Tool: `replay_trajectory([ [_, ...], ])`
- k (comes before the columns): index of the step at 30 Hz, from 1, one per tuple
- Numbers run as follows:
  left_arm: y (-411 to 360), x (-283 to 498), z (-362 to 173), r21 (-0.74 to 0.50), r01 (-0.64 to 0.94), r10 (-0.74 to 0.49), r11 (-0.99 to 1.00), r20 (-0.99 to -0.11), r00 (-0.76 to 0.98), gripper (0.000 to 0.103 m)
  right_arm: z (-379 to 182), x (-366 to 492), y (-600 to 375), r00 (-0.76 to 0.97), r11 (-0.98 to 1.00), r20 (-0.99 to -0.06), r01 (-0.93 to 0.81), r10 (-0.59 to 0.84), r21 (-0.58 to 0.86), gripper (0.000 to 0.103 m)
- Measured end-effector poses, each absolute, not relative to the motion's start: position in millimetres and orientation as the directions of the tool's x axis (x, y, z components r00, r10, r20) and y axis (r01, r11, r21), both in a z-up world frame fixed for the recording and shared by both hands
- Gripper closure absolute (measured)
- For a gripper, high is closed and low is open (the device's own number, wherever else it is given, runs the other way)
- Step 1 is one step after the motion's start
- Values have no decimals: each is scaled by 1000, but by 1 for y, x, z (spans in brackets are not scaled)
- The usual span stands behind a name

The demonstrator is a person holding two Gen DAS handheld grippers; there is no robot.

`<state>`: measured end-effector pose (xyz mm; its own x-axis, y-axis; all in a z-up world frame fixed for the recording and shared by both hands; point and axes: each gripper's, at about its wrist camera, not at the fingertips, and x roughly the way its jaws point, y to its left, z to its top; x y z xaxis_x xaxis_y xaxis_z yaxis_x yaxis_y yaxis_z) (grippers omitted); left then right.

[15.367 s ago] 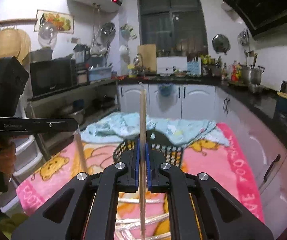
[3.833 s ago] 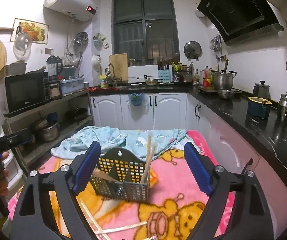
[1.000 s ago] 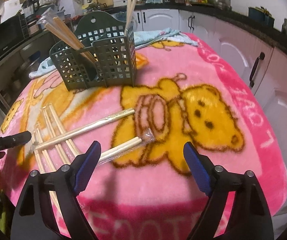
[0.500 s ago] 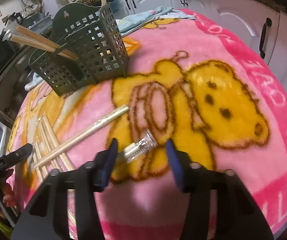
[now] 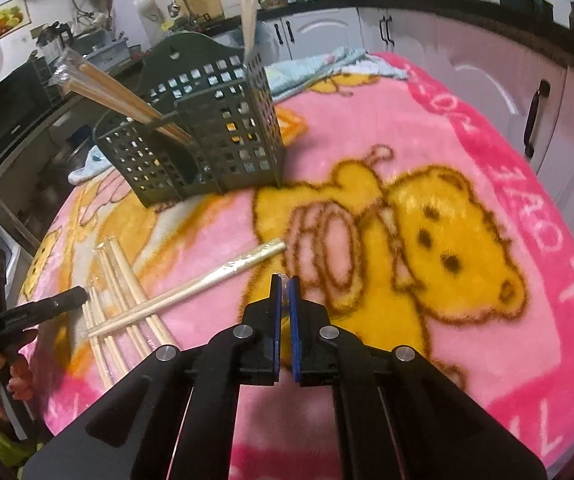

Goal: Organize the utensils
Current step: 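Lift both held chopsticks and carry them over the green basket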

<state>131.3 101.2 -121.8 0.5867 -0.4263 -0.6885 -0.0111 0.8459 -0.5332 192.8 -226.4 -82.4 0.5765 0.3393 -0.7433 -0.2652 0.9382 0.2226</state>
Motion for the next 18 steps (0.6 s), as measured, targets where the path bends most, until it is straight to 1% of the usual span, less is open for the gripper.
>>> replay_trajectory([
  [6,108,122,-108,-539,7,-428,842,-659,618,102,-64,184,-220,614,932,-708,-309,349,191,99],
  [18,116,105,-56,-486,74,-378,871,-566,733,102,-15,160,-187,677,897,-611,-422,410,133,100],
])
